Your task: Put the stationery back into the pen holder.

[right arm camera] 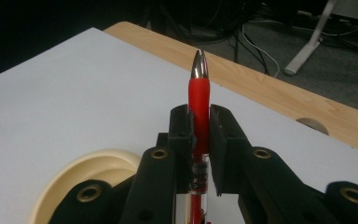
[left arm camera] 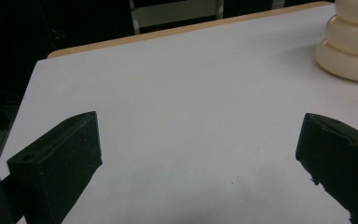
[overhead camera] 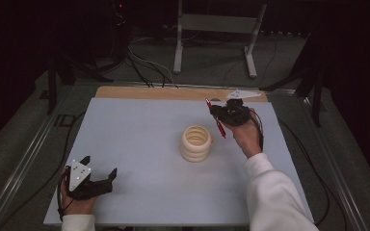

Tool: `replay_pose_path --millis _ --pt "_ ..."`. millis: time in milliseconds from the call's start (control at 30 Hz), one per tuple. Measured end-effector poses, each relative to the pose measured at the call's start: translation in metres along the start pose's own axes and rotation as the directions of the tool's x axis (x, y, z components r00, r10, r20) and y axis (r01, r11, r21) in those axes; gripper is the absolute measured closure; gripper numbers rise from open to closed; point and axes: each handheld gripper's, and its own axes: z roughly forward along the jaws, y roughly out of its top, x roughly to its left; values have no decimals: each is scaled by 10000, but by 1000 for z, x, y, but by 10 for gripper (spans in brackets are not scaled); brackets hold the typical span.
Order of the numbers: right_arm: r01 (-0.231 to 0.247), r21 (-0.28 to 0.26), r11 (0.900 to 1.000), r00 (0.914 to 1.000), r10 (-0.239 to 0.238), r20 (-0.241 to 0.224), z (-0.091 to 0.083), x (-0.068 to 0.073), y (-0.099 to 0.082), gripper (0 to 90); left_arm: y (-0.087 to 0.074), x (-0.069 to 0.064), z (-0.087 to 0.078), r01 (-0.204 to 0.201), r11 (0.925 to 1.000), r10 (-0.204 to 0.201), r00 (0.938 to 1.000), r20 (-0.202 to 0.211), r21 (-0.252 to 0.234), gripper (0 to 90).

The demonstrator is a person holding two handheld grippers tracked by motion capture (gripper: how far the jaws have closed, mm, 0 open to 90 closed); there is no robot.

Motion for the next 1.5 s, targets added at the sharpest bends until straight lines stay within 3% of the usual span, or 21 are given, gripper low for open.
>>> replay_pose_path --millis 467,1500 --pt "204 -344 9992 9991 -216 -366 1 17 5 807 0 0 0 -8 10000 8 10000 -1 12 7" --pt "24 -878 9961 9971 -91 -753 11 33 22 807 0 0 1 -15 10000 15 10000 26 49 7"
